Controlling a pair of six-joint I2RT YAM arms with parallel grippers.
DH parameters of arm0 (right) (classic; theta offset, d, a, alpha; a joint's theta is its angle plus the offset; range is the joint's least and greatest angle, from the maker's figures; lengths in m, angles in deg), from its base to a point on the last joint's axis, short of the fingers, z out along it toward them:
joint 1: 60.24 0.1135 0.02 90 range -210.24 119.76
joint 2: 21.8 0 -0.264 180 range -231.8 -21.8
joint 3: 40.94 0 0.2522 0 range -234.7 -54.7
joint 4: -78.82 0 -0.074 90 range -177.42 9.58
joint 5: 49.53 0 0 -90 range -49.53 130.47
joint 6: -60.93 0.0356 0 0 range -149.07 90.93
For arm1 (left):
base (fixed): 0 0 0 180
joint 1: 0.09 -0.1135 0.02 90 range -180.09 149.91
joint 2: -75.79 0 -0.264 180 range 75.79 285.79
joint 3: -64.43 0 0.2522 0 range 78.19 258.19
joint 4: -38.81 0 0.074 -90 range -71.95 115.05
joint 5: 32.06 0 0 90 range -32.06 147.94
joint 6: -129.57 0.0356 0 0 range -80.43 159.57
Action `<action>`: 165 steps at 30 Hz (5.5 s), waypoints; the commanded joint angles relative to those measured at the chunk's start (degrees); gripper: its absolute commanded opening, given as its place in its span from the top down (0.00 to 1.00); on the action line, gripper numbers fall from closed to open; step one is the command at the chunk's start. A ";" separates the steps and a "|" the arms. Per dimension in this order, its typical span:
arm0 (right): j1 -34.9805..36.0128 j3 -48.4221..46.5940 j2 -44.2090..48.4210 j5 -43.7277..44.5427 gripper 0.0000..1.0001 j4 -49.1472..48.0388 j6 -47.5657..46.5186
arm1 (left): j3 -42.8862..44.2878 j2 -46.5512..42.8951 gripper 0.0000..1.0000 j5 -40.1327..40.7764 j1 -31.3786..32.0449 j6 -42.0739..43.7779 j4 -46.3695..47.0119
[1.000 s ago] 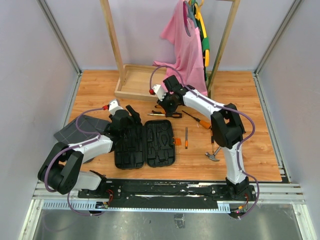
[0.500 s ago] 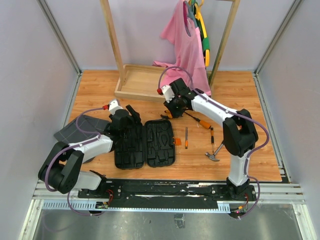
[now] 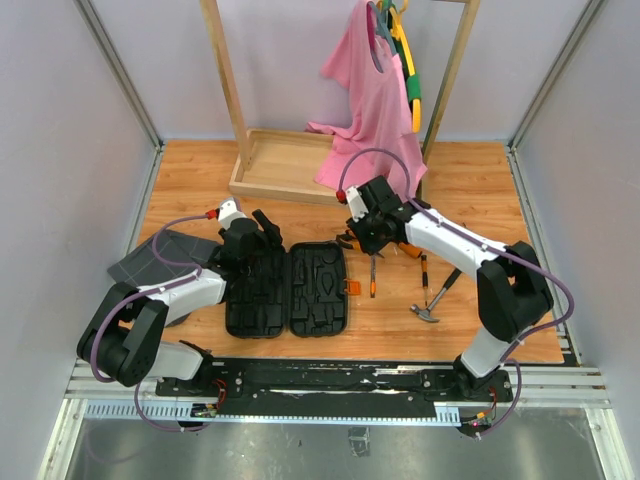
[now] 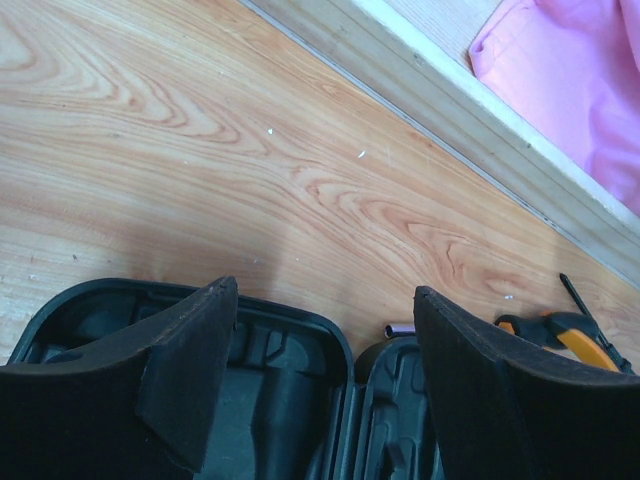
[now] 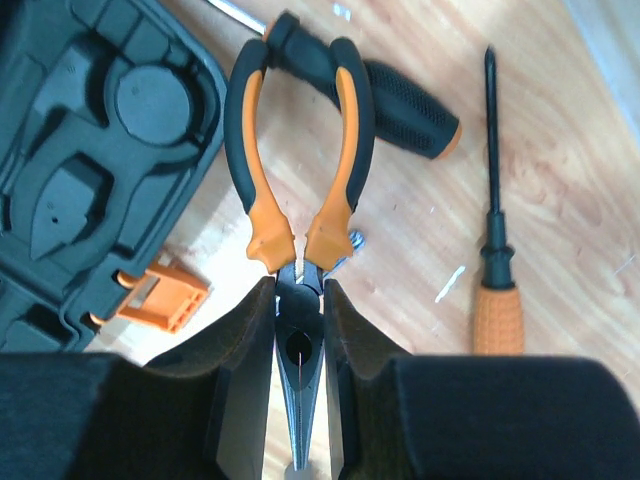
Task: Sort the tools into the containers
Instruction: Pick up the pliers at the center of the board.
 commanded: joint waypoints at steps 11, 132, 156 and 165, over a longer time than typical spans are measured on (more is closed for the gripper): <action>-0.80 18.05 7.38 4.74 0.99 -6.42 8.82 | 1.92 1.38 0.25 -0.71 -0.62 0.17 0.39; 28.09 42.05 38.76 2.34 0.99 -30.46 -59.45 | 19.41 -15.52 0.26 -37.64 17.40 24.81 -40.47; 28.60 44.18 43.09 5.04 0.99 -35.55 -61.82 | 20.98 -10.42 0.59 -44.37 22.41 29.05 -39.31; 28.60 45.44 43.25 5.75 0.99 -36.86 -61.43 | 20.92 -10.60 0.91 -43.94 22.41 29.22 -39.17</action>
